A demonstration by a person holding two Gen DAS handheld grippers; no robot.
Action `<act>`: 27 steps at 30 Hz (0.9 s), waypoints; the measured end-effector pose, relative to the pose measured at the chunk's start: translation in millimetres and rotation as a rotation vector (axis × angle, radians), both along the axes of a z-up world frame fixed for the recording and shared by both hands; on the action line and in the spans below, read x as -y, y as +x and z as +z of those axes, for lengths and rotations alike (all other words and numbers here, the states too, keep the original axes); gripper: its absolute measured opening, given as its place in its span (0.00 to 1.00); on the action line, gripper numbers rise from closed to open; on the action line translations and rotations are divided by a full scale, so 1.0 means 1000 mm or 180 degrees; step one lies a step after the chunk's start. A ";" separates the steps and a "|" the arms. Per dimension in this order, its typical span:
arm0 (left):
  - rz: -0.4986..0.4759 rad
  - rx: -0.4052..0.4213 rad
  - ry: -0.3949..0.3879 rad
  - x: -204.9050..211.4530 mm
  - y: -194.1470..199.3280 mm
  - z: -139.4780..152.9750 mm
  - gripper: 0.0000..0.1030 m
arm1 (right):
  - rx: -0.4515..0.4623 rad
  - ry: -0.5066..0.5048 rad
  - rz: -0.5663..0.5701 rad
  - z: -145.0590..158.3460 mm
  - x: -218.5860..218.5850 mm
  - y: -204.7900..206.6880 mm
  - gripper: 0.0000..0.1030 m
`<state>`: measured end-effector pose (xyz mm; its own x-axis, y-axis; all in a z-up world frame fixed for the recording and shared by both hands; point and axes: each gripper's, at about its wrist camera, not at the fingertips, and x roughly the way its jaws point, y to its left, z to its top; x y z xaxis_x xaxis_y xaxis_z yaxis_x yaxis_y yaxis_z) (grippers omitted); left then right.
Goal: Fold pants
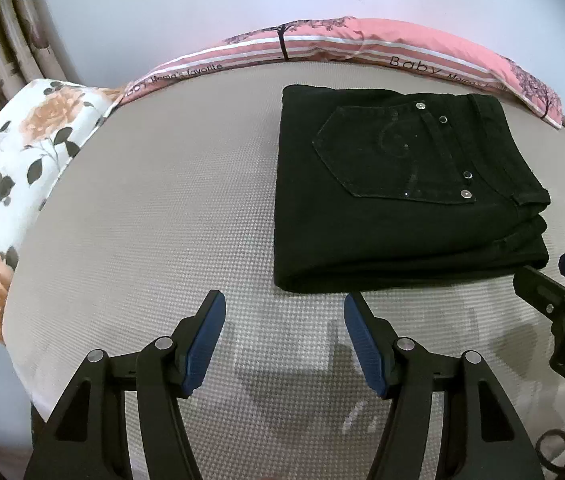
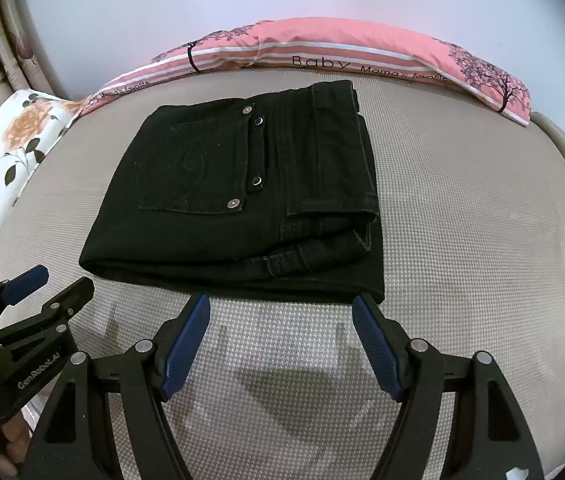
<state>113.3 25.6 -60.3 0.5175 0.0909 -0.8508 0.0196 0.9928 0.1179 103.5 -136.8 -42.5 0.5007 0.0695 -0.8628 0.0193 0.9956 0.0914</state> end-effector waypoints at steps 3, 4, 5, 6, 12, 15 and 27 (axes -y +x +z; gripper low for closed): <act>-0.0005 0.0002 0.0005 0.001 0.000 0.000 0.61 | -0.0001 0.0000 -0.0001 0.000 0.000 0.000 0.69; -0.0004 0.0004 0.0006 0.001 0.000 0.000 0.61 | -0.0004 -0.0003 -0.0005 0.000 0.000 0.000 0.69; -0.0006 0.0007 0.0008 0.001 0.000 0.000 0.61 | -0.0004 -0.0003 -0.0007 0.000 0.000 0.000 0.69; -0.0008 0.0011 0.0008 0.001 0.000 -0.001 0.61 | -0.0002 -0.0005 -0.0010 0.000 0.000 0.000 0.69; -0.0029 0.0010 -0.0004 0.002 -0.001 -0.001 0.61 | -0.0007 -0.0013 -0.0010 0.000 0.001 0.001 0.69; -0.0034 0.0007 0.0001 0.002 0.000 -0.001 0.61 | -0.0020 -0.0007 -0.0014 -0.001 0.001 0.000 0.69; -0.0032 0.0009 -0.0026 0.002 -0.001 -0.002 0.61 | -0.0040 0.0000 -0.0033 -0.002 0.002 0.001 0.69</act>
